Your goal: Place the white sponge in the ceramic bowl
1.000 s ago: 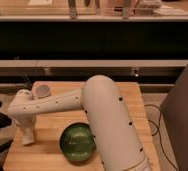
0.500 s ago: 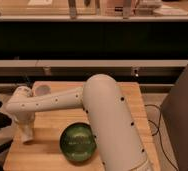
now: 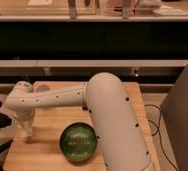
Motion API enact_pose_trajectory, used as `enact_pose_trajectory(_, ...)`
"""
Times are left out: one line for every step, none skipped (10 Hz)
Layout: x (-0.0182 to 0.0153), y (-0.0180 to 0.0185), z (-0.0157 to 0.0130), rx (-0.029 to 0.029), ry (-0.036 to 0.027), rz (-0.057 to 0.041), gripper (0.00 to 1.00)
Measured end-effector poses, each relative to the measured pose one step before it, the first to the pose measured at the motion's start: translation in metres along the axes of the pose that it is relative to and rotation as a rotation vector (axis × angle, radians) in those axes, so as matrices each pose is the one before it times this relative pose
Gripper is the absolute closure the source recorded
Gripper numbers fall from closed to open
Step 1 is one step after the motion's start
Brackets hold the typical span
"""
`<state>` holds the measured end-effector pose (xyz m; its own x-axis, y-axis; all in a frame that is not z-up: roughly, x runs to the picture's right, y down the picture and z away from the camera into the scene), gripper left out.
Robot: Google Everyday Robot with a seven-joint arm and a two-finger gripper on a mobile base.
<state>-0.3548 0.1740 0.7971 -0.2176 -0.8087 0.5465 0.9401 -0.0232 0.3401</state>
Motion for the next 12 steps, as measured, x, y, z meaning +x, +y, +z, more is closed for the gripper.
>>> enact_pose_trajectory(-0.0004, -0.00013, -0.00083, 0.001, -0.00055, -0.00236, 0.97)
enact_pose_trajectory(0.00099, -0.00101, -0.00487, 0.00521, 0.00145, -0.00368, 0.97)
enact_pose_trajectory(0.00274, 0.00137, -0.00753, 0.00204, 0.00665, -0.00267, 0.97)
enact_pose_trajectory(0.00099, 0.00419, -0.00488, 0.00237, 0.00286, 0.00004, 0.97)
enact_pose_trajectory(0.00122, 0.00815, -0.00534, 0.00455, 0.00484, 0.00098, 0.97)
enact_pose_trajectory(0.00081, 0.0044, -0.00237, 0.00183, 0.00327, 0.00171, 0.97)
enact_pose_trajectory(-0.00008, -0.00235, -0.00197, 0.00561, 0.00273, -0.00464, 0.97)
enact_pose_trajectory(-0.00158, -0.00066, -0.00269, 0.00519, -0.00153, -0.00421, 0.97)
enact_pose_trajectory(-0.00121, 0.00645, -0.0044, 0.00304, 0.004, 0.00021, 0.97)
enact_pose_trajectory(-0.00171, 0.00684, -0.00455, 0.004, 0.00267, 0.00055, 0.97)
enact_pose_trajectory(-0.00093, 0.00848, -0.00499, 0.0041, 0.00454, 0.00422, 0.97)
enact_pose_trajectory(-0.00092, 0.00078, -0.00172, 0.00575, 0.00217, -0.00197, 0.97)
